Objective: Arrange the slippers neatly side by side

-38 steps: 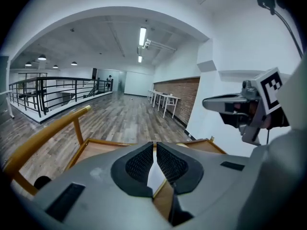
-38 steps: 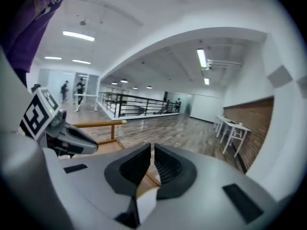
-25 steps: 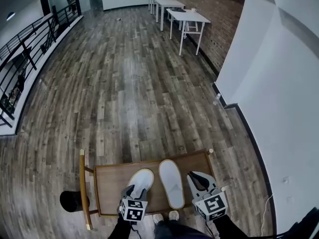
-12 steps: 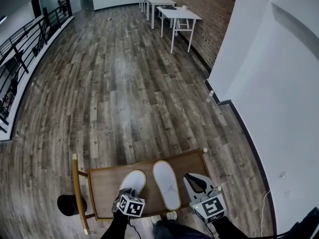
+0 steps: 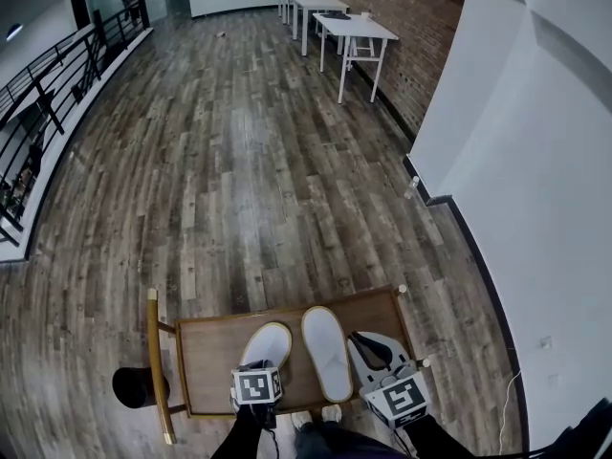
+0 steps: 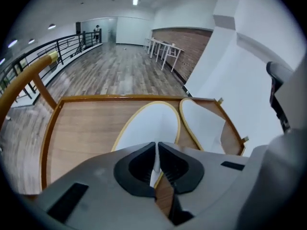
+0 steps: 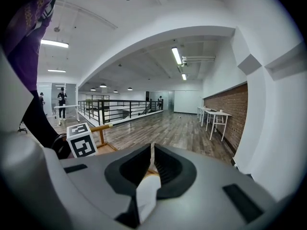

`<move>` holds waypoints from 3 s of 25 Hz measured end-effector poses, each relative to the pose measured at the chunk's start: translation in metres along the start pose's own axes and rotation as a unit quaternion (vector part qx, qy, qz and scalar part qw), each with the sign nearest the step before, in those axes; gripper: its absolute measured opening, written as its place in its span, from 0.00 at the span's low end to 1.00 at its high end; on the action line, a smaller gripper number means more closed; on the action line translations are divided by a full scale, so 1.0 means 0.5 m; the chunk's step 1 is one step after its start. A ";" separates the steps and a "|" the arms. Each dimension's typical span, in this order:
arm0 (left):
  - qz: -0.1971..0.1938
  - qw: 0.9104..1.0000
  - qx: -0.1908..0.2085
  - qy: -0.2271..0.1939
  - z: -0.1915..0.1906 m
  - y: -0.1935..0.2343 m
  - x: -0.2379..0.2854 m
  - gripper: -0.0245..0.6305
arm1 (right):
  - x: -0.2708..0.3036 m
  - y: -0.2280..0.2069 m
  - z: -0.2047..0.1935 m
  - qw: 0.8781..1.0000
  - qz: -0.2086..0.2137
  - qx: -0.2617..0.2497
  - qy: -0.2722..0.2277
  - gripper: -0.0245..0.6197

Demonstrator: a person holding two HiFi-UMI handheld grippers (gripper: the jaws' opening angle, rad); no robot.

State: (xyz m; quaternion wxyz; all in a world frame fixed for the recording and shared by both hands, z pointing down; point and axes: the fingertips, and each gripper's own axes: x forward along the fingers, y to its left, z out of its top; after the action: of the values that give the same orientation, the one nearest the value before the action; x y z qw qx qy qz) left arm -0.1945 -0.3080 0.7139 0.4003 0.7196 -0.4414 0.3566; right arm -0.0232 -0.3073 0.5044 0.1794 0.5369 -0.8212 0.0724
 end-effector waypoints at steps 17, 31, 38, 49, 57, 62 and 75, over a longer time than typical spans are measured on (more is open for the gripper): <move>0.001 0.937 -0.343 -0.068 0.043 -0.024 0.023 0.05 | 0.027 0.039 0.009 1.000 0.018 -0.011 -0.003 0.07; 0.042 0.975 -0.214 -0.054 0.064 -0.035 0.034 0.05 | 0.024 0.031 0.001 1.000 0.016 0.000 0.000 0.07; 0.038 0.965 -0.254 -0.054 0.050 -0.018 0.042 0.05 | 0.028 0.034 -0.002 1.000 0.023 -0.019 -0.004 0.07; 0.036 0.974 -0.218 -0.056 0.054 -0.032 0.045 0.06 | 0.027 0.029 -0.003 1.000 0.024 -0.002 -0.003 0.07; 0.031 0.974 -0.213 -0.073 0.063 -0.045 -0.003 0.15 | 0.035 0.014 -0.031 0.999 0.010 0.027 0.030 0.07; -0.009 0.978 -0.165 -0.129 0.071 -0.090 -0.105 0.15 | 0.072 -0.002 -0.105 0.989 0.015 0.115 0.088 0.07; 0.014 0.958 -0.064 -0.279 0.014 -0.118 -0.312 0.15 | 0.183 0.005 -0.347 0.935 0.003 0.167 0.314 0.19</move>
State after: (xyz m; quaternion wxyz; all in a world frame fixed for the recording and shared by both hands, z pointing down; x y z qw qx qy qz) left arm -0.1944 -0.2428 0.5603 0.3018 0.7570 -0.5673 0.1183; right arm -0.0206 -0.3306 0.6995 0.3358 0.5064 -0.7008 0.3736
